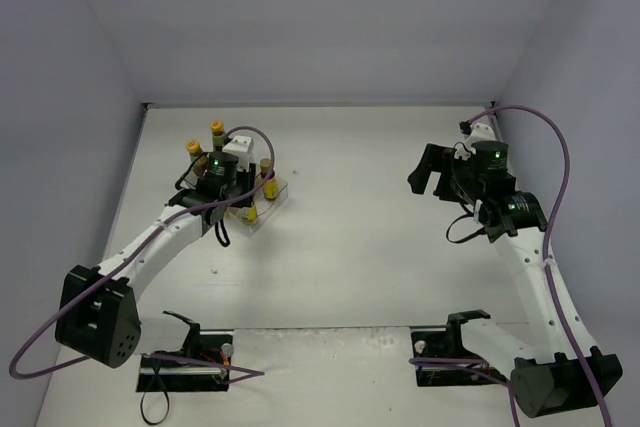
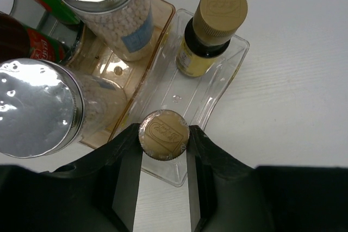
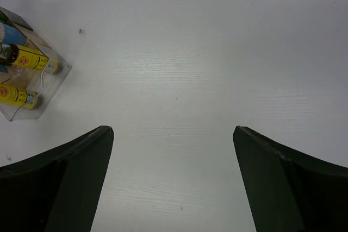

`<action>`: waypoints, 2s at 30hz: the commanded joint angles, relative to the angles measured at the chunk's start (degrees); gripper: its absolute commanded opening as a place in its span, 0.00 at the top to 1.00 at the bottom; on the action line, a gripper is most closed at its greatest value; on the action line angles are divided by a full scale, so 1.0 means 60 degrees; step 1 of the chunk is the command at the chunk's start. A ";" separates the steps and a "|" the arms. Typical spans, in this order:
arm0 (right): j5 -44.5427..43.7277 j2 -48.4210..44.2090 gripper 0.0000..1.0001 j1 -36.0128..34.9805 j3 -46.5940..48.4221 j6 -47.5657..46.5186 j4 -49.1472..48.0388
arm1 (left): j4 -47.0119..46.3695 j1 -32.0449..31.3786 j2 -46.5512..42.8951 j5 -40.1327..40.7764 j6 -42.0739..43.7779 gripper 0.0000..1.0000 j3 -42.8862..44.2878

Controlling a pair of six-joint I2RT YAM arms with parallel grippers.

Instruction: Organize the condiment bottles

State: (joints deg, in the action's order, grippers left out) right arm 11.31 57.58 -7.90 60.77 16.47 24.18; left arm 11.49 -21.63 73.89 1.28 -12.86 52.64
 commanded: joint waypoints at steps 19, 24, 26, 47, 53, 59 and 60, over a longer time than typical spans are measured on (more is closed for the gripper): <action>0.0254 -0.0134 0.02 0.0057 -0.0124 -0.0049 -0.0837 | -0.0613 0.0060 -0.1005 0.0094 -0.0581 0.30 -0.0016; 0.0210 -0.0134 0.01 0.0057 -0.0007 -0.0093 -0.0911 | 0.0442 0.0060 -0.1604 0.0387 -0.0566 0.29 0.0746; 0.0180 -0.0134 0.00 0.0043 0.0051 -0.0166 -0.0925 | 0.1101 0.0060 -0.1854 0.0519 -0.0508 0.29 0.1111; -0.0450 -0.1363 0.00 0.0057 0.0243 -0.0518 -0.0208 | 0.5600 0.0060 -0.6336 0.2101 -0.1255 0.29 0.0750; -0.1210 -0.2096 0.00 -0.0279 0.0096 -0.0211 0.0187 | 0.5658 0.0060 -0.7245 0.2613 -0.1225 0.29 0.0221; -0.1649 -0.2726 0.00 -0.0850 0.0228 0.0082 0.0715 | 0.5981 0.0060 -0.7948 0.3287 -0.1430 0.29 -0.0131; -0.1825 -0.2872 0.00 -0.0996 0.0199 0.0140 0.0715 | 0.5967 0.0060 -0.8036 0.3317 -0.1445 0.29 -0.0262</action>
State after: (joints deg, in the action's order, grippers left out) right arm 4.38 42.04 -12.45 60.12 15.64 29.43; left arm 48.10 -21.63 26.37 18.13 -20.34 50.87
